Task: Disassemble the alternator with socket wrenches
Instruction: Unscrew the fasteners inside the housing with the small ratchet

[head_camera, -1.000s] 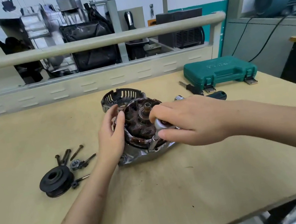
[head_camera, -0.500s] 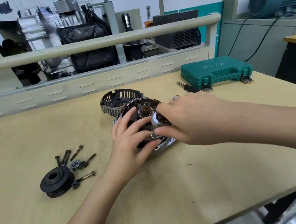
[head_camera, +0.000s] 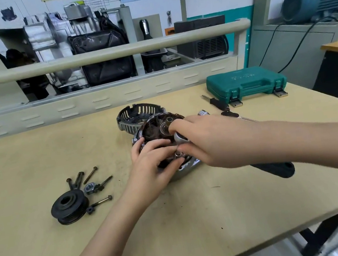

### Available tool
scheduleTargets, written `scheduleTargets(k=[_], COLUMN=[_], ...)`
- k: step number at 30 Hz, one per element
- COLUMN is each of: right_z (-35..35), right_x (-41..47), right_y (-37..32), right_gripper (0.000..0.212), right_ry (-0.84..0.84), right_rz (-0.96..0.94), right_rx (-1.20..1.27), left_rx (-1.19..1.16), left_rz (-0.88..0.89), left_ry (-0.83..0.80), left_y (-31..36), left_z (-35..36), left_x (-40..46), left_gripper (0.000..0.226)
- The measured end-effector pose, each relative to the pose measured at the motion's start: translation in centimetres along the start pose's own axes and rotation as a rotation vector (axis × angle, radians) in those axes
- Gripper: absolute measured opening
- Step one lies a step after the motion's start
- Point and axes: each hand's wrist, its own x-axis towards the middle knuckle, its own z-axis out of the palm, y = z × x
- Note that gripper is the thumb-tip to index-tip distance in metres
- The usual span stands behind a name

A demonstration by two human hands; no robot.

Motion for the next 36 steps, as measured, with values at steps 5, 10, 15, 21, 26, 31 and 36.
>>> scheduleTargets(k=[5, 10, 15, 21, 26, 31, 36], right_z=[1.2, 1.3, 1.1, -0.1, -1.3, -1.0, -0.1], right_x=[-0.3, -0.1, 0.0, 1.5, 3.3, 2.4, 2.8], right_y=[-0.4, 0.0, 0.4, 1.6, 2.2, 2.5, 2.6], right_gripper=[0.022, 0.021, 0.019, 0.029, 0.048, 0.047, 0.045], right_ry=[0.068, 0.064, 0.030, 0.100, 0.035, 0.049, 0.132], right_rz=[0.047, 0.014, -0.018, -0.502, -0.669, -0.629, -0.628], right_rx=[0.055, 0.078, 0.084, -0.229, -0.268, -0.210, -0.246], left_rx=[-0.387, -0.628, -0.657, -0.657, -0.539, -0.140, 0.096], left_rz=[-0.355, -0.599, -0.619, -0.624, -0.565, -0.194, 0.007], left_ry=[0.113, 0.183, 0.171, 0.170, 0.088, 0.069, -0.085], left_y=[-2.2, -4.5, -5.3, -5.7, -5.4, -3.3, -1.7], left_z=[-0.2, 1.1, 1.3, 1.4, 0.7, -0.8, -0.4], left_x=[-0.4, 1.8, 1.7, 2.4, 2.8, -0.2, -1.2], left_gripper=[0.075, 0.056, 0.055, 0.037, 0.034, 0.053, 0.036])
